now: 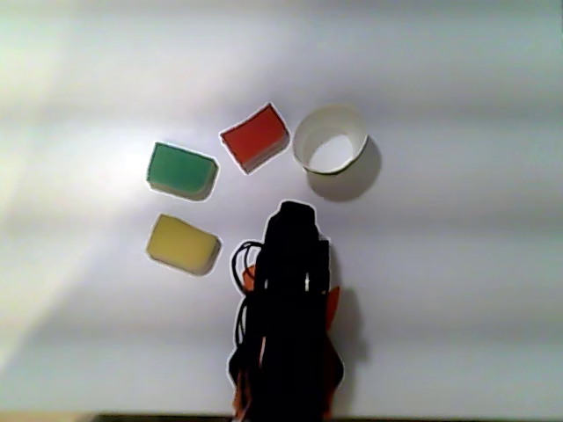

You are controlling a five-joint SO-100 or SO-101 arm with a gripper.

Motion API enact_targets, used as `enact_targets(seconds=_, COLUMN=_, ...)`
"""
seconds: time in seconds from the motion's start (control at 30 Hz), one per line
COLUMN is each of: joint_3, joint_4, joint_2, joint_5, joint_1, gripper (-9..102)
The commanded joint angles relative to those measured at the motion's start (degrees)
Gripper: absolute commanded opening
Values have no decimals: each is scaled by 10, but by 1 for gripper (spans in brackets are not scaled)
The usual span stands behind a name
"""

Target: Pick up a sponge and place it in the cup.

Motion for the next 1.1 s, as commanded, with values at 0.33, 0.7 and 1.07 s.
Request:
enact_targets(seconds=0.33, joint_3=-289, joint_4=58, joint_2=-327, joint_5=1, joint_1=2, gripper=0)
enact_targets(seconds=0.7, joint_3=-664, joint_4=103, joint_2=-722, joint_5=36, joint_1=-87, gripper=0)
enact_targets(seconds=1.07, joint_3=-914, joint_4=185, joint_2=-943, joint_5=10, joint_1=-127, gripper=0)
